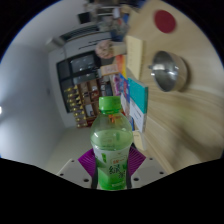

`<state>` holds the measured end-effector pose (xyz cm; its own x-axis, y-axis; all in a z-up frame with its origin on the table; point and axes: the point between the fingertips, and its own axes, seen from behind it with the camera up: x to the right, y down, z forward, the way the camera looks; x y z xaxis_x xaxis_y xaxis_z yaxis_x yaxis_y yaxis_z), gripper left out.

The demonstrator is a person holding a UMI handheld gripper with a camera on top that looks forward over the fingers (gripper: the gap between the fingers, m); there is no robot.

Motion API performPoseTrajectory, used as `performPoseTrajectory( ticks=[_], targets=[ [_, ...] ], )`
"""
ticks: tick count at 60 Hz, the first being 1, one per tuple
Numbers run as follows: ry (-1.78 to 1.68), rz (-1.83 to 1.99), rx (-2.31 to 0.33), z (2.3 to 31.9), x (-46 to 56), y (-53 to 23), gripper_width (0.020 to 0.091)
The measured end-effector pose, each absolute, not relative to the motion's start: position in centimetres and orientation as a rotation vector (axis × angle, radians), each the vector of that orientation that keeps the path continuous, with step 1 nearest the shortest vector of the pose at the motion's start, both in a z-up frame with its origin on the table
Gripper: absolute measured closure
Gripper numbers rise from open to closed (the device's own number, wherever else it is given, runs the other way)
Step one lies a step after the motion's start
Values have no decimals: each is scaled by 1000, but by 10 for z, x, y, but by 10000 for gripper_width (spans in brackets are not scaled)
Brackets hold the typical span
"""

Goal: Pour water

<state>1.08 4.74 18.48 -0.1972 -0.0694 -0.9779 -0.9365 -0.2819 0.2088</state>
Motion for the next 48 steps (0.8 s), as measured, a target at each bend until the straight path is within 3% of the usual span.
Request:
performPoseTrajectory(
  ticks=[7, 16, 28, 39, 48],
  targets=[
    [1385, 1753, -1205, 169, 34, 61, 717],
    [1523, 1936, -975, 185, 53, 56, 716],
    [1551, 1991, -886, 189, 64, 67, 716],
    [1322, 1735, -1198, 200, 61, 67, 717],
    [767, 1181, -1439, 263, 103, 58, 716]
  ],
)
